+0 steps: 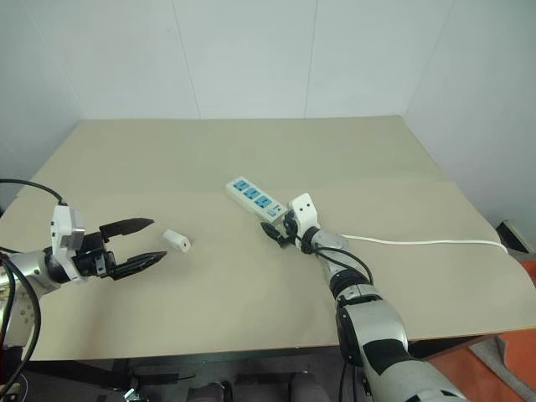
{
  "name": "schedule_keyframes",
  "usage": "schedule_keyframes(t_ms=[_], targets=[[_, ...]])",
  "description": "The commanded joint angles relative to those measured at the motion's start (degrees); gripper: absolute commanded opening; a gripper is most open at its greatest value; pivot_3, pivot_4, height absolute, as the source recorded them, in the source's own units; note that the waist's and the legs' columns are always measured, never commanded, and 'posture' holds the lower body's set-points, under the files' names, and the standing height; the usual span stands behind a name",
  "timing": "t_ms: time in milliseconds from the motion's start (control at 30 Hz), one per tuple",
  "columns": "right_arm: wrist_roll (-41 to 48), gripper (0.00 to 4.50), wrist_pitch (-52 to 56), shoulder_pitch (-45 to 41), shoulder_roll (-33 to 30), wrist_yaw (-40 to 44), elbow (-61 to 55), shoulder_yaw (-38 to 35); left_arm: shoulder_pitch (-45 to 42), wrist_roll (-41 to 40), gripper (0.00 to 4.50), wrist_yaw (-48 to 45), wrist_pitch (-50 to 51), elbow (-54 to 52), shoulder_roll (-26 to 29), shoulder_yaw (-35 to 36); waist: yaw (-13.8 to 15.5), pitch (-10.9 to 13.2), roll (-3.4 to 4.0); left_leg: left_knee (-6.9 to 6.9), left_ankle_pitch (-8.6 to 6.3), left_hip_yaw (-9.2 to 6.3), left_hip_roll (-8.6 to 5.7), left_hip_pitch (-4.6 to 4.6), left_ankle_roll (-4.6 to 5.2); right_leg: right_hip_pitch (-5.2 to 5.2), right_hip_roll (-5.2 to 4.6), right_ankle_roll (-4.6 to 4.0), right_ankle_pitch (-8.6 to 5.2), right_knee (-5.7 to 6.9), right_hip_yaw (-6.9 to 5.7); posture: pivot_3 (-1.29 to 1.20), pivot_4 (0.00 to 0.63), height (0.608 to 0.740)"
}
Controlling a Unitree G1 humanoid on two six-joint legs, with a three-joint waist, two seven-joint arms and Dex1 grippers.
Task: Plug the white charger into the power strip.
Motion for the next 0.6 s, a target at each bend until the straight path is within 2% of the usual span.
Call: schedule_keyframes(t_ms=[33,100,200,367,600], targets=[[-0.22,3.91,-1.72,0.00,0.97,-0.31,0.44,-0.54,0.28,-0.21,4.50,0.11,-1.27,-1.20,-0.02,0.76,0.00,0.00,0.00,0.00,0.00,-0.01,0.00,0.01,0.00,0.00,0.00,0.00,0.00,0.00,0.00,0.00,0.150,0.740],[-0.23,3.41,-1.90,-0.08,1.22,-0.37,0.65,-0.75,0.59,-0.34,4.50,0.32,-1.19,-1.47,-0.09,0.96,-0.03,0.00,0.00,0.00,0.00,-0.01,0.00,0.02,0.00,0.01,0.01,0.00,0.00,0.00,0.00,0.00,0.150,0.740],[-1.30,3.41,-3.15,0.05,1.34,-1.44,0.74,-0.31,0.89,-0.49,4.50,0.25,-1.30,-1.55,-0.06,1.19,-0.06,0.00,0.00,0.00,0.00,-0.01,0.00,0.05,0.00,0.03,0.01,0.00,0.00,0.01,0.01,0.00,0.150,0.740],[0.11,3.41,-4.37,1.61,-0.11,2.57,-1.05,-1.73,1.35,-0.99,4.50,-0.18,-0.84,-1.83,0.33,1.54,-0.08,0.00,0.00,0.00,0.00,-0.02,0.02,0.07,0.00,0.04,0.04,0.00,0.00,0.02,0.01,0.00,0.150,0.740],[3.28,3.41,-5.55,10.78,-8.98,16.25,-12.35,-2.25,-0.78,-0.26,4.50,-1.02,-1.14,-0.44,0.91,0.45,1.32,0.00,0.00,0.01,0.00,-0.07,-0.06,0.05,0.00,0.19,-0.05,0.03,-0.02,-0.09,-0.06,0.00,0.150,0.740]])
